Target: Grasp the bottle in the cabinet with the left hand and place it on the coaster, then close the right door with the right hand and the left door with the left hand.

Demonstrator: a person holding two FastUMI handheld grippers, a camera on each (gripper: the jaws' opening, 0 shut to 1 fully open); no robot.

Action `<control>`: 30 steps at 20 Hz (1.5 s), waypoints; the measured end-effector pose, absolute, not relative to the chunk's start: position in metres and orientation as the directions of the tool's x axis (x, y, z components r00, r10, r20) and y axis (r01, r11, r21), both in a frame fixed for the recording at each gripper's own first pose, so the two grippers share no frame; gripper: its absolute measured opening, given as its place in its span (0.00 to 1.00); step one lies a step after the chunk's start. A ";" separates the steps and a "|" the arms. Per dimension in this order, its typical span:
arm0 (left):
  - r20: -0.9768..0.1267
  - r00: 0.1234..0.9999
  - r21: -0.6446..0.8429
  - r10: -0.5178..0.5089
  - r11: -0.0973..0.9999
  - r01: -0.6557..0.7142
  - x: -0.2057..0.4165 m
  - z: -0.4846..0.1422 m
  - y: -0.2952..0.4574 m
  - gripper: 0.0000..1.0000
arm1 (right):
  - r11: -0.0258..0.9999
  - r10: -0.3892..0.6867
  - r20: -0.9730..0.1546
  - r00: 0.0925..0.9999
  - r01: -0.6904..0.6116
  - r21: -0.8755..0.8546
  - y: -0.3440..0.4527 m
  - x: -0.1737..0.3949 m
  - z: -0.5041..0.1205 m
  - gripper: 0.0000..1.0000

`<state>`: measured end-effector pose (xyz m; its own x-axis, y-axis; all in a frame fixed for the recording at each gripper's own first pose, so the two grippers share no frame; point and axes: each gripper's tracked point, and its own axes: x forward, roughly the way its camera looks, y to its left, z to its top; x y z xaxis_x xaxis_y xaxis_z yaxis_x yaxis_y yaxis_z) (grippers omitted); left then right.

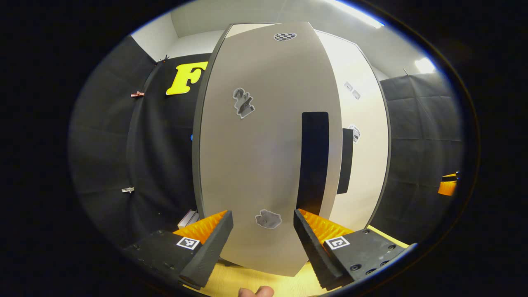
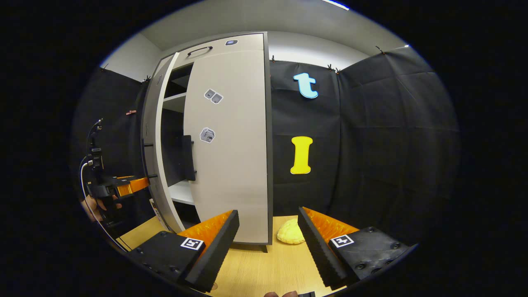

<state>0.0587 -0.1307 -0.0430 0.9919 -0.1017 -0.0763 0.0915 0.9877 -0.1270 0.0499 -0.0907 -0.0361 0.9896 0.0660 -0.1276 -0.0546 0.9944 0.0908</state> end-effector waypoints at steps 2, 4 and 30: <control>-0.075 0.992 -0.122 -0.101 0.988 0.091 0.067 -0.042 -0.136 0.95 | 0.995 0.061 -0.128 0.990 -0.050 0.090 -0.093 0.053 -0.038 0.95; -0.074 0.992 -0.115 -0.099 0.989 0.090 0.076 -0.043 -0.144 0.95 | 0.995 0.060 -0.129 0.990 -0.049 0.085 -0.094 0.055 -0.039 0.95; 0.027 0.997 -0.036 -0.077 0.996 0.078 -0.057 0.010 -0.111 0.95 | 0.993 0.103 0.036 0.994 -0.105 0.050 -0.038 0.035 0.009 0.95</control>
